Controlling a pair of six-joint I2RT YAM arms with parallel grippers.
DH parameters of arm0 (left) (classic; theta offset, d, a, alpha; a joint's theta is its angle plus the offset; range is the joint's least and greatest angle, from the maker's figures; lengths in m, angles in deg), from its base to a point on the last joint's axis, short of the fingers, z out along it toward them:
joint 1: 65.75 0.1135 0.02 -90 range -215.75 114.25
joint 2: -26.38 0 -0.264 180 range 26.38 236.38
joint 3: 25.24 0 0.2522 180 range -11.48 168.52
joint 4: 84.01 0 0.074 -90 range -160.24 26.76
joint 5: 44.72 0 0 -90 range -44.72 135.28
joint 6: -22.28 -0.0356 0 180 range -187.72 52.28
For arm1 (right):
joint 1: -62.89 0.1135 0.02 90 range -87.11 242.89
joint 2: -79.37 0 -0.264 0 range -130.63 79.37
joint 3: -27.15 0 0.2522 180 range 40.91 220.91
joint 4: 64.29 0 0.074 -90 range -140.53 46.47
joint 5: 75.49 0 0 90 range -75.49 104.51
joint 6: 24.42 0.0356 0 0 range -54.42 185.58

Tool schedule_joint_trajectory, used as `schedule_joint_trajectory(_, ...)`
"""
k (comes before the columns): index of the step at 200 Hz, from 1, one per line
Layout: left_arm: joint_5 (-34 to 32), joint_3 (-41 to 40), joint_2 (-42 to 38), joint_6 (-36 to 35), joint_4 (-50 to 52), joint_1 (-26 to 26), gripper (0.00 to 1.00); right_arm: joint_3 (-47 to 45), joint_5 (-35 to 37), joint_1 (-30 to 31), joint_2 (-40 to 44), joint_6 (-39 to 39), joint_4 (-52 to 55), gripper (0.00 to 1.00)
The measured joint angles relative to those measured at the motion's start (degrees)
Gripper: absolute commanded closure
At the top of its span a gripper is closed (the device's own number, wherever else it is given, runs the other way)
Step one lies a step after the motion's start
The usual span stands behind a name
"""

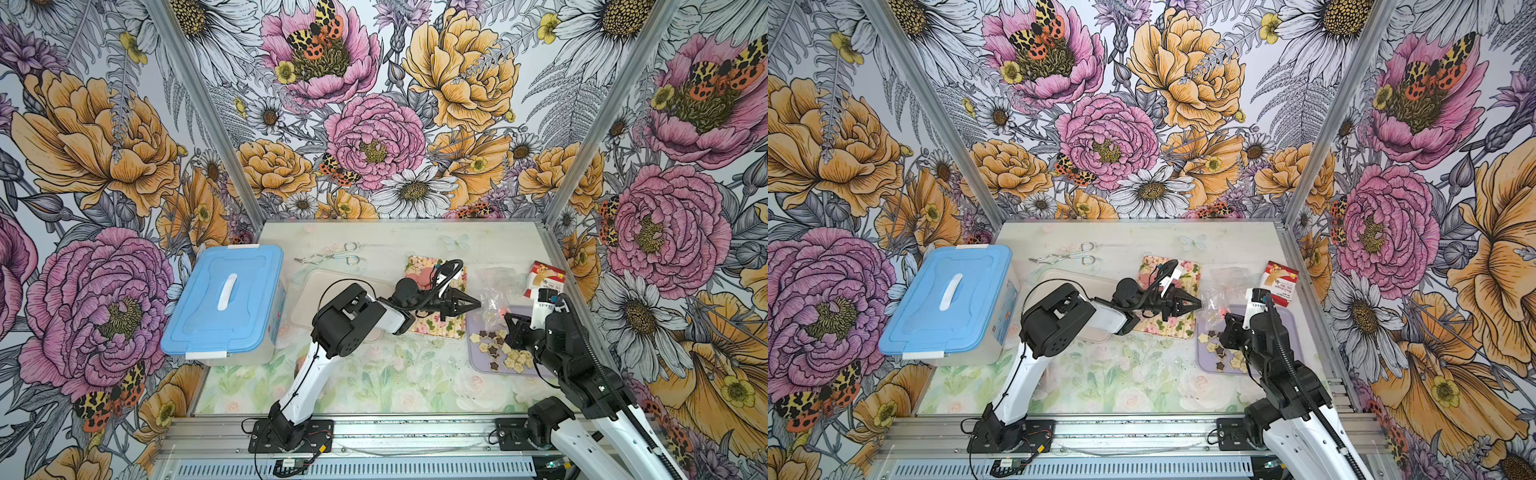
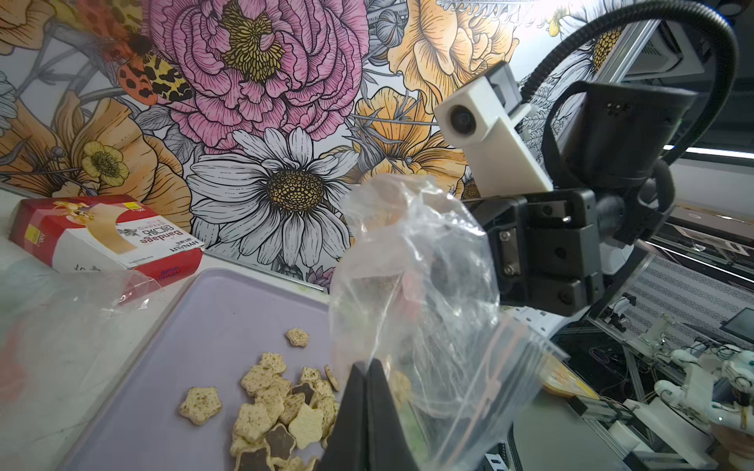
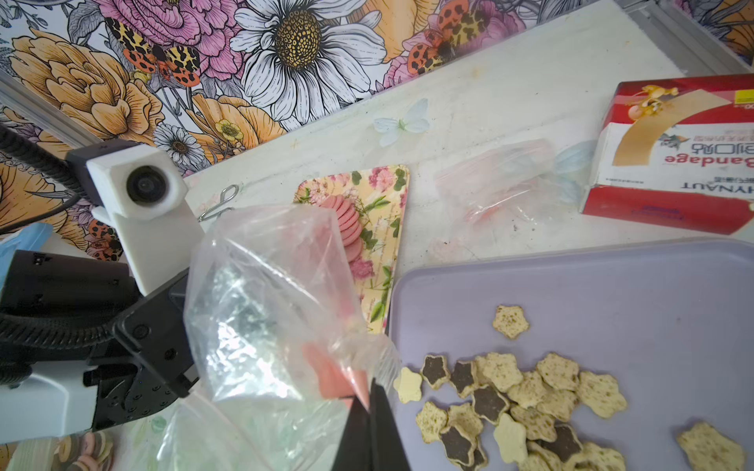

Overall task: Pour cookies out of the ziploc bag
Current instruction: Pick up the ziploc bag from the tray.

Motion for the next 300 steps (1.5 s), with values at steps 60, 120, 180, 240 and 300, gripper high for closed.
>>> schedule_joint_trajectory(60,-2.51,1.38,-0.31,-17.22,13.03,-2.91,1.0,-0.02,4.09,0.02,-1.97,-0.09,0.28,1.0)
schedule_joint_trajectory(120,-23.87,6.64,-0.48,-42.47,35.98,-16.39,1.0,-2.62,16.81,0.0,-3.85,-0.04,2.64,1.0)
schedule_joint_trajectory(180,-43.08,2.14,-1.68,-49.59,34.53,-16.55,1.0,-8.96,19.45,0.02,3.23,-0.11,0.74,1.0)
schedule_joint_trajectory(240,-51.15,-4.26,-3.52,-51.58,23.28,-16.79,1.0,-8.98,17.29,0.02,2.69,-2.51,-2.95,1.0)
schedule_joint_trajectory(300,-53.86,-12.13,-8.83,-51.56,18.53,-15.82,1.0,-8.9,13.57,-0.11,7.45,-3.56,-4.87,0.22)
